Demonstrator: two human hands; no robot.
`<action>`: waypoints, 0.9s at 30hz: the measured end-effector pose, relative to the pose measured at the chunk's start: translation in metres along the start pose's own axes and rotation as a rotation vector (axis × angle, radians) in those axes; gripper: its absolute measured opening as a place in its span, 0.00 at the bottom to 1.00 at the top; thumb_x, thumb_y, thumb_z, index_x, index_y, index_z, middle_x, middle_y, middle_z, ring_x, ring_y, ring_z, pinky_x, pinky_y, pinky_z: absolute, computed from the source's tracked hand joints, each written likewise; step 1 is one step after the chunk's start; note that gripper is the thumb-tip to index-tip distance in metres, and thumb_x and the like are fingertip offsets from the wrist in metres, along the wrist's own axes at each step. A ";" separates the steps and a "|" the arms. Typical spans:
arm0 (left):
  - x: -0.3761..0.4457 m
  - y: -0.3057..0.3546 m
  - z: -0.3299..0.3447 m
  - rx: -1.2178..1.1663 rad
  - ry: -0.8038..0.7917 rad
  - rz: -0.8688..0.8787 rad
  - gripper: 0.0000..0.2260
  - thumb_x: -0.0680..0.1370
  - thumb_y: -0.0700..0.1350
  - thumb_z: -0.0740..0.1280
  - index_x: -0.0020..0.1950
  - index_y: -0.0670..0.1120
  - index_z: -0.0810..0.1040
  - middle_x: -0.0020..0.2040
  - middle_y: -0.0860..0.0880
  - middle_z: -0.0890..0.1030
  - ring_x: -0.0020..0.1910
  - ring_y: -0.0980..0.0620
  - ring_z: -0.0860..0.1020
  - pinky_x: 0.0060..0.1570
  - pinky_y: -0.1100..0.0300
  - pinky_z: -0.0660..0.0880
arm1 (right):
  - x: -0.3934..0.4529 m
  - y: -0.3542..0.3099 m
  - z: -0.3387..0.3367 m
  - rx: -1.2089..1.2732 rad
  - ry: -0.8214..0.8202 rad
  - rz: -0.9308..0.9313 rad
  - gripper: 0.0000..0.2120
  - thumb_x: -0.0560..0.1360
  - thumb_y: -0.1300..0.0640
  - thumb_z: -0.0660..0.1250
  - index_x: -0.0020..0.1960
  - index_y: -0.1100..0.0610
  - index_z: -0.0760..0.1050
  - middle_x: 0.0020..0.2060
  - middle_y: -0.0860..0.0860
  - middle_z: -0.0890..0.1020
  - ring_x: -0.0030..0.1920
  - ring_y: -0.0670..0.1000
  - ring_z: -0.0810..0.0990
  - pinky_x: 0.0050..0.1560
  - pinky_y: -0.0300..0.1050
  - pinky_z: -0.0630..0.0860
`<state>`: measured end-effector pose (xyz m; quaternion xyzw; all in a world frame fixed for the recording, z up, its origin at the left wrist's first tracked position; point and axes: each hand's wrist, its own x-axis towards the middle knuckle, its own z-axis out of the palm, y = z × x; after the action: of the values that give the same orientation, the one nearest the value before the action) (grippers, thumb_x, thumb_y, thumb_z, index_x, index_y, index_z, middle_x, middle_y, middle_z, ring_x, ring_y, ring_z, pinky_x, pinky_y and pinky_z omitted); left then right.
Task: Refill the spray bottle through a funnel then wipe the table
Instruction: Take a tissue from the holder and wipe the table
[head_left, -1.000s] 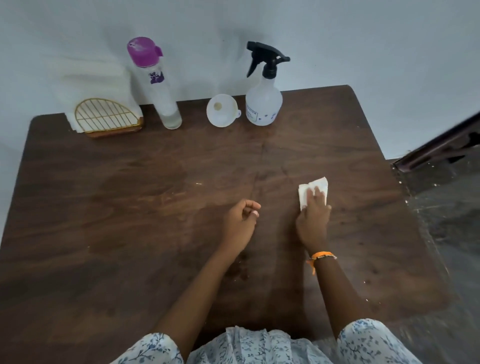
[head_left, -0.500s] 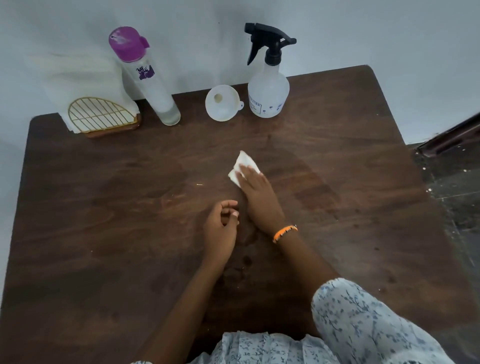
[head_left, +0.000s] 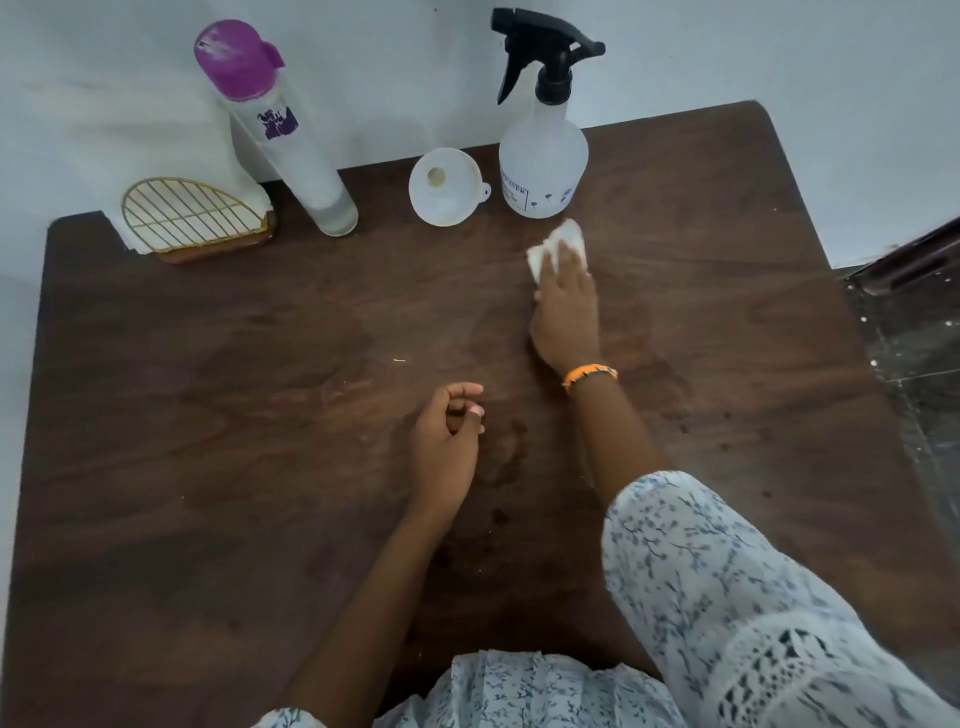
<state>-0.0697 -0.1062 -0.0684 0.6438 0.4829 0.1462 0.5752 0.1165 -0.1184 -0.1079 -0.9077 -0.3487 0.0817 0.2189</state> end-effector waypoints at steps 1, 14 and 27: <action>0.001 -0.001 -0.003 -0.004 0.012 0.002 0.13 0.76 0.35 0.63 0.46 0.55 0.76 0.38 0.54 0.77 0.37 0.55 0.76 0.43 0.58 0.74 | 0.002 -0.012 0.008 0.024 -0.026 -0.074 0.29 0.67 0.71 0.57 0.69 0.66 0.65 0.69 0.66 0.64 0.69 0.66 0.63 0.64 0.56 0.64; -0.001 -0.003 -0.021 -0.072 0.070 -0.017 0.10 0.77 0.35 0.61 0.48 0.50 0.76 0.38 0.53 0.76 0.33 0.62 0.75 0.42 0.62 0.73 | -0.085 0.031 -0.006 0.048 0.010 -0.223 0.25 0.73 0.64 0.49 0.68 0.59 0.69 0.70 0.59 0.66 0.70 0.58 0.65 0.68 0.52 0.63; 0.004 -0.008 -0.052 -0.203 0.253 0.084 0.11 0.80 0.38 0.57 0.46 0.49 0.77 0.36 0.52 0.76 0.34 0.55 0.74 0.36 0.69 0.71 | -0.080 -0.086 0.042 0.173 -0.104 -0.247 0.23 0.72 0.63 0.51 0.63 0.65 0.73 0.64 0.66 0.72 0.64 0.67 0.71 0.61 0.58 0.70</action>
<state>-0.1096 -0.0729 -0.0621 0.5784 0.5069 0.2982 0.5653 -0.0066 -0.1007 -0.1068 -0.8303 -0.4601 0.1307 0.2862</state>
